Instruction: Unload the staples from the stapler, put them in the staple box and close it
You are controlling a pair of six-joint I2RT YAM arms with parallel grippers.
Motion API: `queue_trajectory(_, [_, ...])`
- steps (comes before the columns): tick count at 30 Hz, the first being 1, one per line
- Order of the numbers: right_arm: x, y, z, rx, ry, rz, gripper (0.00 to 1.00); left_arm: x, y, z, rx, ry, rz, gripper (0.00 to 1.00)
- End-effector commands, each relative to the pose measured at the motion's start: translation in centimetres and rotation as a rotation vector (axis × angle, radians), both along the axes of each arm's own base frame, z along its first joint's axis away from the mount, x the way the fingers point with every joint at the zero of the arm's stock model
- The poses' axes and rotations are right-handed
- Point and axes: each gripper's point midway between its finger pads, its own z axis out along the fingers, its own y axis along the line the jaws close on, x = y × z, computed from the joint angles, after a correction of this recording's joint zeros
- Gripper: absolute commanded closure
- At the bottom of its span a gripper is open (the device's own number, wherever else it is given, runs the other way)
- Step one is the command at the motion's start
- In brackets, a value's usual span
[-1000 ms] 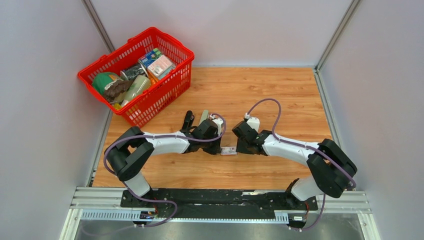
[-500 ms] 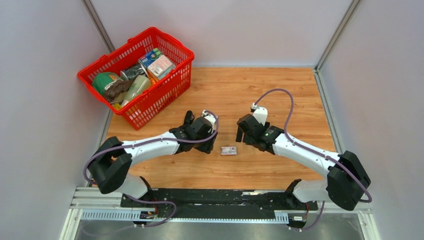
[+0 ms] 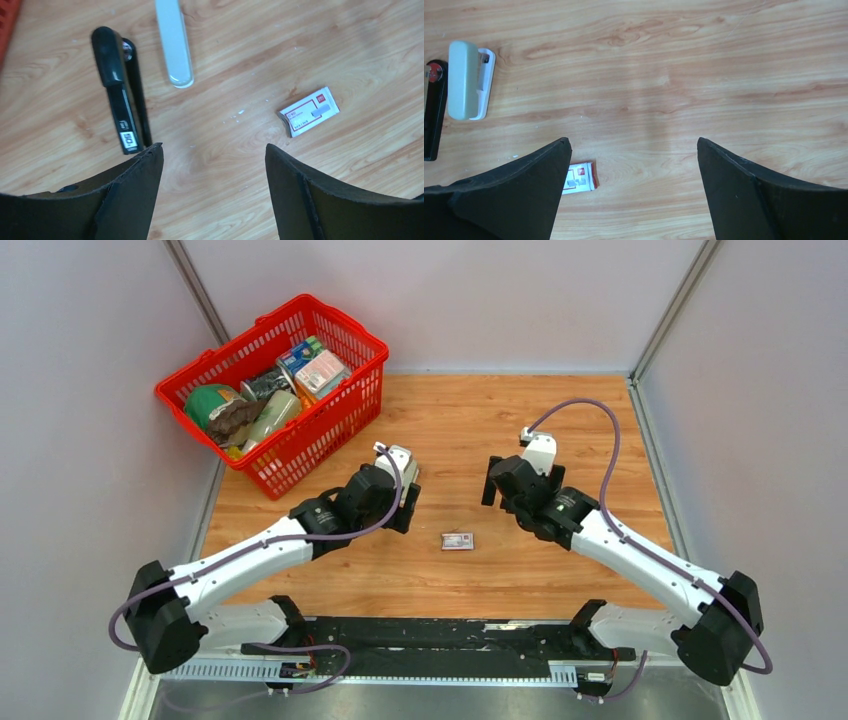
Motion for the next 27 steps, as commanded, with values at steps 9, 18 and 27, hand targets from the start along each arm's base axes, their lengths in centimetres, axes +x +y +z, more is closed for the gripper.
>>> queue_trajectory(9, [1.4,-2.7,7.3,-0.053,-0.192,-0.068,0.00,-0.1,4.3,8.0,0.005,-0.185,0.075,0.19])
queue_trajectory(18, [1.0,-3.6,10.1,0.002,-0.269,-0.089,0.00,-1.1,7.0,10.9,-0.015,-0.257,0.113,0.19])
queue_trajectory(27, [1.1,-4.0,10.6,-0.010,-0.286,-0.106,0.00,-1.1,7.2,11.7,-0.005,-0.282,0.103,0.19])
